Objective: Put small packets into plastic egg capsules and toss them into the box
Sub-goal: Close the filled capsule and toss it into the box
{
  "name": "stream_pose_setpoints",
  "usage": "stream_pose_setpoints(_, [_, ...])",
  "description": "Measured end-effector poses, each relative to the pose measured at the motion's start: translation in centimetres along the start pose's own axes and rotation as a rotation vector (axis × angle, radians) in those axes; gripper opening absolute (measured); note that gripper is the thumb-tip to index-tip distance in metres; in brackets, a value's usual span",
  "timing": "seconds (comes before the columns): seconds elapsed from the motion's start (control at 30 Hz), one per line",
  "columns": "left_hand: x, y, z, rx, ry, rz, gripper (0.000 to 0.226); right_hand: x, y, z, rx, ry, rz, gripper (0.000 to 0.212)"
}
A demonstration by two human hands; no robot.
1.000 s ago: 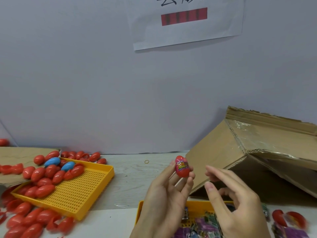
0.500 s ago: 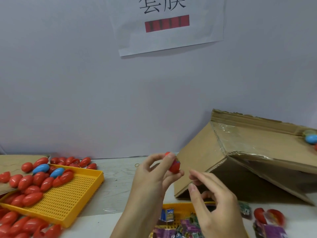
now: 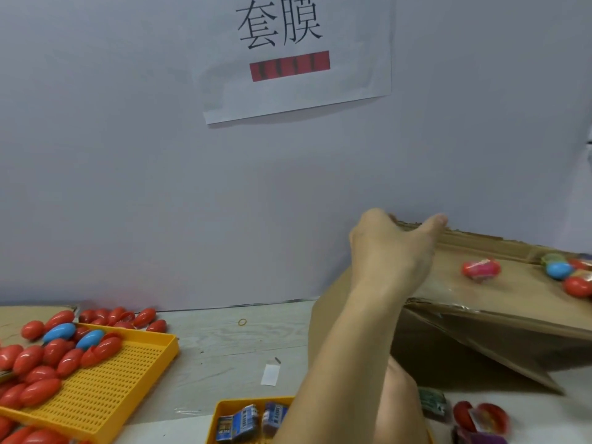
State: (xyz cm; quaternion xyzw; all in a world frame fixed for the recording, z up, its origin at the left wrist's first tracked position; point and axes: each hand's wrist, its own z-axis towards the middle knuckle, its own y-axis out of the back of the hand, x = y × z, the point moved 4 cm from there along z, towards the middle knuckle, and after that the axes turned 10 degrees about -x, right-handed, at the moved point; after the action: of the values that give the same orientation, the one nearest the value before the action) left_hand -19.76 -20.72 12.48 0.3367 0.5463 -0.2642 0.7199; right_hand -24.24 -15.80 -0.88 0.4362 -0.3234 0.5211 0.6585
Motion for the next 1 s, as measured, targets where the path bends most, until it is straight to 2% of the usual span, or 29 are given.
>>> stream_pose_setpoints(0.07, [0.6,1.9,-0.6,-0.069,-0.084,0.016,0.024,0.9,-0.1,-0.3,0.040,0.075,0.042,0.038])
stream_pose_setpoints(0.13, [1.3,5.0,-1.1,-0.145,-0.181,0.100,0.007,1.0,0.2,-0.3,0.096,0.119,0.040,0.027])
stream_pose_setpoints(0.2, [2.9,8.9,-1.2,-0.212,-0.197,0.222,0.014,0.7,0.2,-0.4,0.096,0.162,0.021,0.027])
stream_pose_setpoints(0.3, [6.5,15.7,-0.9,-0.308,-0.085,0.355,0.011,1.1,0.3,-0.5,0.100,0.215,-0.019,0.031])
stream_pose_setpoints(0.47, [12.9,27.5,-1.2,-0.702,0.089,0.550,0.008,1.3,-0.2,-0.7,0.141,0.269,-0.101,0.035])
stream_pose_setpoints(0.53, [15.3,30.6,-1.3,-0.773,0.183,0.633,0.014,1.6,-0.6,-0.8,0.135,0.291,-0.127,0.032])
stream_pose_setpoints(0.63, [17.6,33.5,-0.7,-0.759,0.247,0.793,0.025,2.1,-0.9,-1.1,0.123,0.323,-0.131,0.022])
stream_pose_setpoints(0.77, [19.6,35.6,1.3,-0.701,0.297,0.932,0.039,1.7,-1.2,-1.1,0.086,0.341,-0.143,0.023])
stream_pose_setpoints(0.9, [21.1,36.1,3.1,-0.637,0.303,1.005,0.038,1.1,-1.5,-0.8,0.093,0.332,-0.129,0.030])
stream_pose_setpoints(1.0, [21.6,35.8,4.2,-0.577,0.291,1.075,0.033,1.2,-1.6,-0.8,0.068,0.339,-0.089,0.027])
